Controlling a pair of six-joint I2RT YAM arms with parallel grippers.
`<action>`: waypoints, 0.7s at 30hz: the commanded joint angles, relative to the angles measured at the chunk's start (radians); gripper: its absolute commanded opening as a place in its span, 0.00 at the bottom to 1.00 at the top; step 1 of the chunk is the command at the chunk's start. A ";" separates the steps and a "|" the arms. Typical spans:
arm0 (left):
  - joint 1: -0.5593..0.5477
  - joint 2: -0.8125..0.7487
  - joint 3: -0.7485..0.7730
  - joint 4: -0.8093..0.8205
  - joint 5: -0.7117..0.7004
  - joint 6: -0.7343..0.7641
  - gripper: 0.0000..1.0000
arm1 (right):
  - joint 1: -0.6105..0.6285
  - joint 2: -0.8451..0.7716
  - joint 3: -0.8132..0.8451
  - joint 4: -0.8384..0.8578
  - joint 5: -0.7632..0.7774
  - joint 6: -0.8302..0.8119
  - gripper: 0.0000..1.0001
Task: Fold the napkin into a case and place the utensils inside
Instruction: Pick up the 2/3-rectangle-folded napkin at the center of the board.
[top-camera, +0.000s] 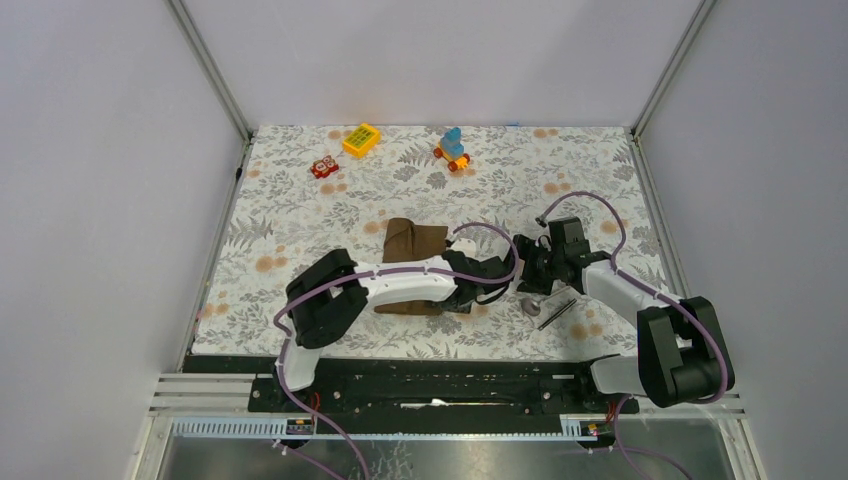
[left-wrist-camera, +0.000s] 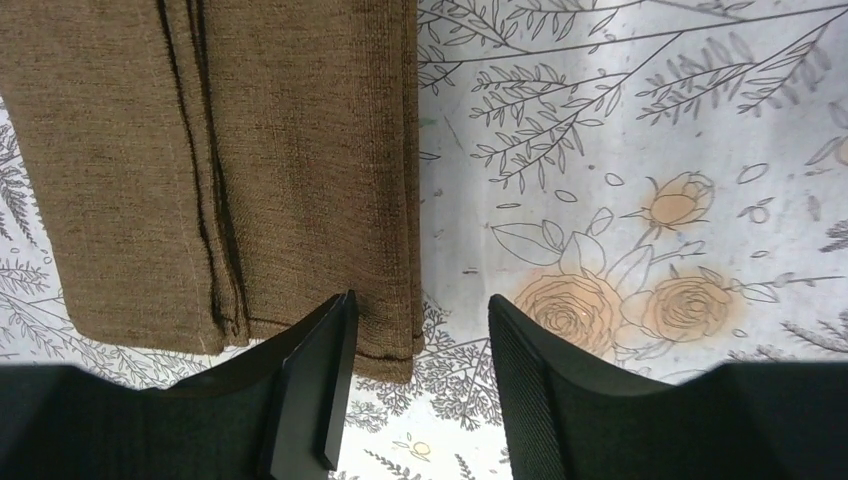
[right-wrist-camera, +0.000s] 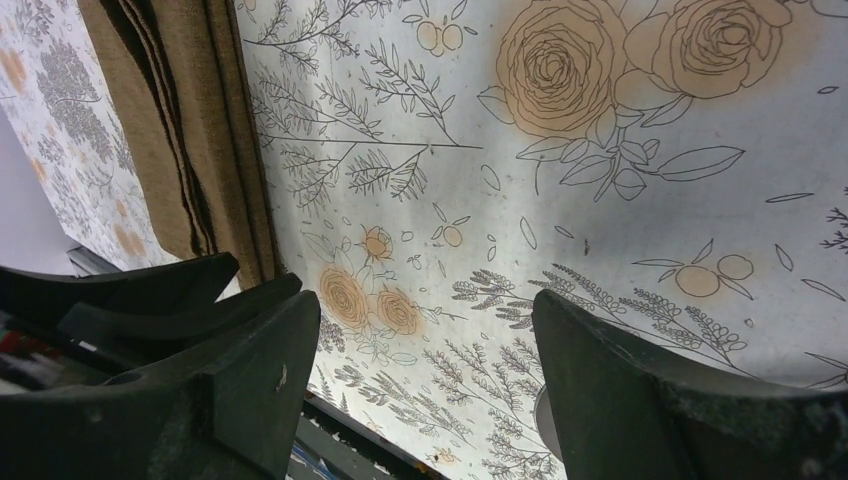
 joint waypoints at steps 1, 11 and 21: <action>-0.002 0.036 0.021 -0.005 -0.010 0.015 0.54 | -0.007 0.011 0.009 0.006 -0.037 -0.024 0.85; 0.024 0.028 -0.060 0.052 0.044 0.035 0.36 | -0.006 0.051 0.007 0.053 -0.110 -0.011 0.85; 0.038 -0.047 -0.099 0.097 0.074 0.109 0.03 | -0.001 0.129 0.009 0.210 -0.269 0.036 0.88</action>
